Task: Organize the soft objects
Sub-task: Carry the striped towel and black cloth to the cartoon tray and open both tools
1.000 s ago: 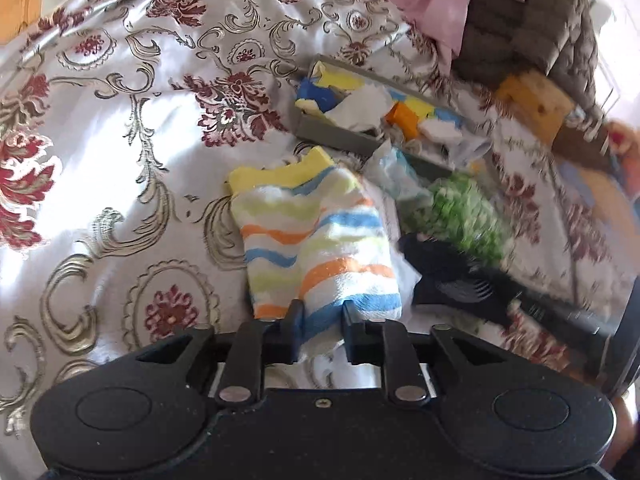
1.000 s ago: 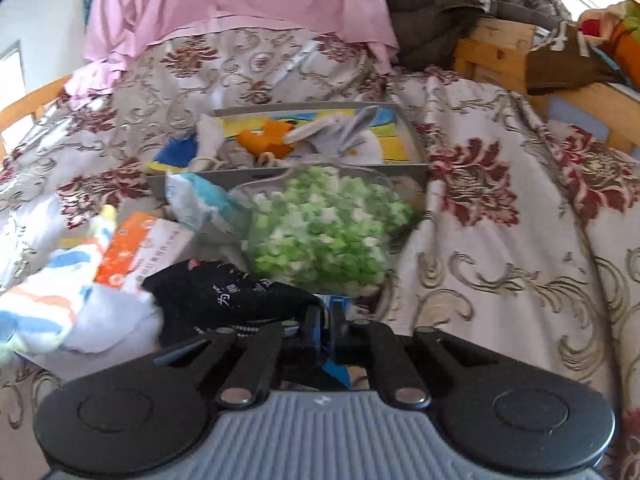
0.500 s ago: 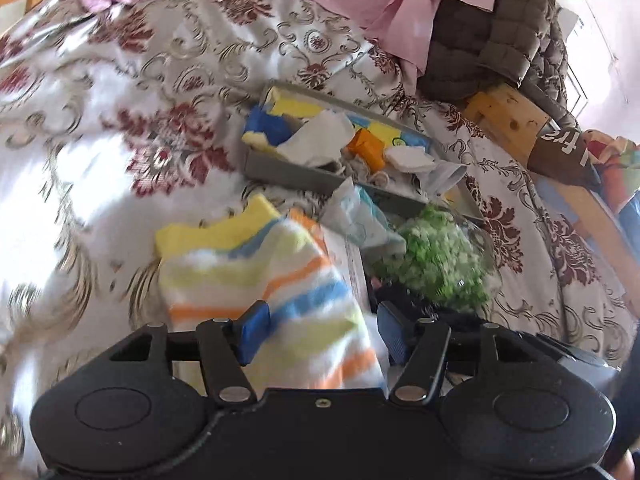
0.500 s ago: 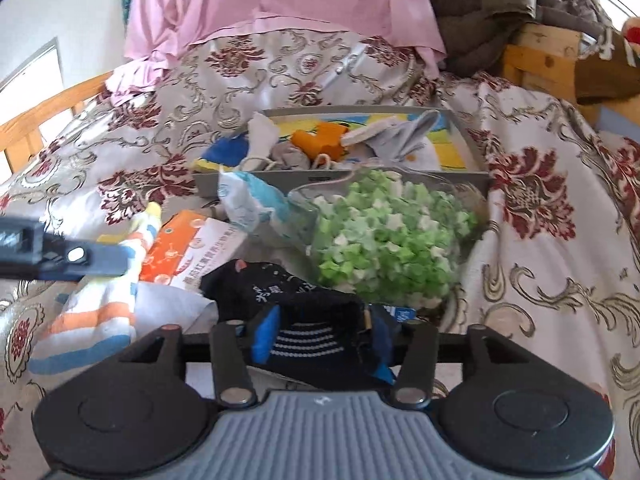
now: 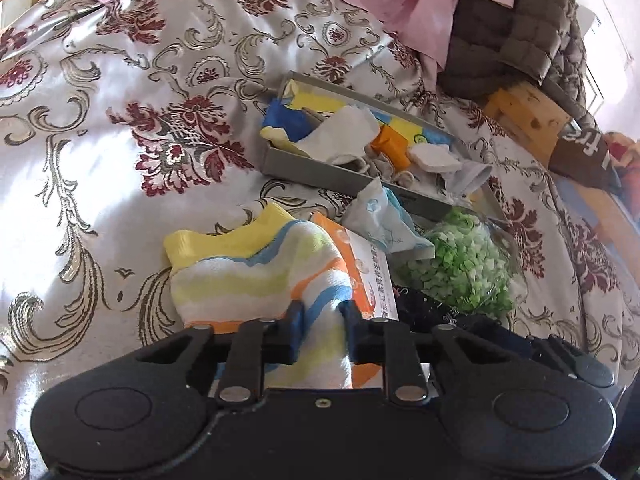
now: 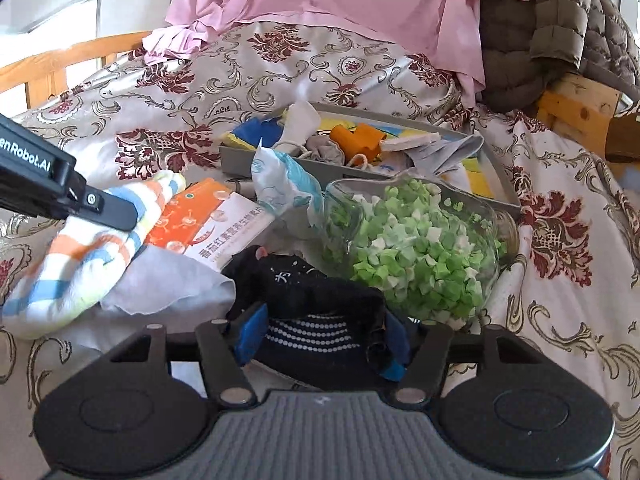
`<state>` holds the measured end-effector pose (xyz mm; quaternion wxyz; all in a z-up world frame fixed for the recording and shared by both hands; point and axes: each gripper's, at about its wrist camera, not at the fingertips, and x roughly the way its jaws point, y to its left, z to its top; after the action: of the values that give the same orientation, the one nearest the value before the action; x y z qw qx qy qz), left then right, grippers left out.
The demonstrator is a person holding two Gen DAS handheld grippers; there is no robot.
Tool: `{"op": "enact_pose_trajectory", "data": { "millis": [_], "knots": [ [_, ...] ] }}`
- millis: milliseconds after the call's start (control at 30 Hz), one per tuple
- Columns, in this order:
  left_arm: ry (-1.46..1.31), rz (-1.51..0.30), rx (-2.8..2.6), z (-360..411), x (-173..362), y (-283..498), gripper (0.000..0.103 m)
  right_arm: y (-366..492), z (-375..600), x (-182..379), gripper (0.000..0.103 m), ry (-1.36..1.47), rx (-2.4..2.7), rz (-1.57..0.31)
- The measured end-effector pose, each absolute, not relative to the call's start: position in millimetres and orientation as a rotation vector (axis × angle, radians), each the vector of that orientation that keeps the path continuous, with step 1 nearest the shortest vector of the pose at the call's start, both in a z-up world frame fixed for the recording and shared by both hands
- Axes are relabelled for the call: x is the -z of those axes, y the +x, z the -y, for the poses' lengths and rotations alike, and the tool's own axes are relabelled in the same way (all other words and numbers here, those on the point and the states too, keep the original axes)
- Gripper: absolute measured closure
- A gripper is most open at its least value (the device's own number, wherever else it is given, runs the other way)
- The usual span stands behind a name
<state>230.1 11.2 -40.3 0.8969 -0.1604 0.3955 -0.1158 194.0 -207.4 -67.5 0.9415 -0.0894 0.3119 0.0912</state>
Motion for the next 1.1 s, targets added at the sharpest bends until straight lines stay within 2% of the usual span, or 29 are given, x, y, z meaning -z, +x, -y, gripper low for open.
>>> {"op": "enact_pose_trajectory", "data": {
  "millis": [33,200,300,400,700,1100],
  "knots": [
    [-0.338,-0.812,0.238,-12,39,229,0.086,194,208,67,0.047,-0.177,-0.19,-0.637],
    [-0.38,-0.764,0.239,-15,29,217,0.089,190,211,65,0.079,-0.18,-0.205,-0.646],
    [-0.394,-0.725,0.25,-17,19,202,0.089,185,208,64,0.093,-0.215,-0.187,-0.646],
    [-0.402,-0.687,0.267,-19,10,187,0.089,179,209,61,0.097,-0.255,-0.126,-0.636],
    [-0.459,-0.543,0.353,-24,-15,147,0.089,146,234,21,0.098,-0.196,-0.006,-0.488],
    [-0.455,-0.512,0.378,-14,-21,94,0.089,67,244,-20,0.098,-0.092,0.04,-0.302]
  ]
}}
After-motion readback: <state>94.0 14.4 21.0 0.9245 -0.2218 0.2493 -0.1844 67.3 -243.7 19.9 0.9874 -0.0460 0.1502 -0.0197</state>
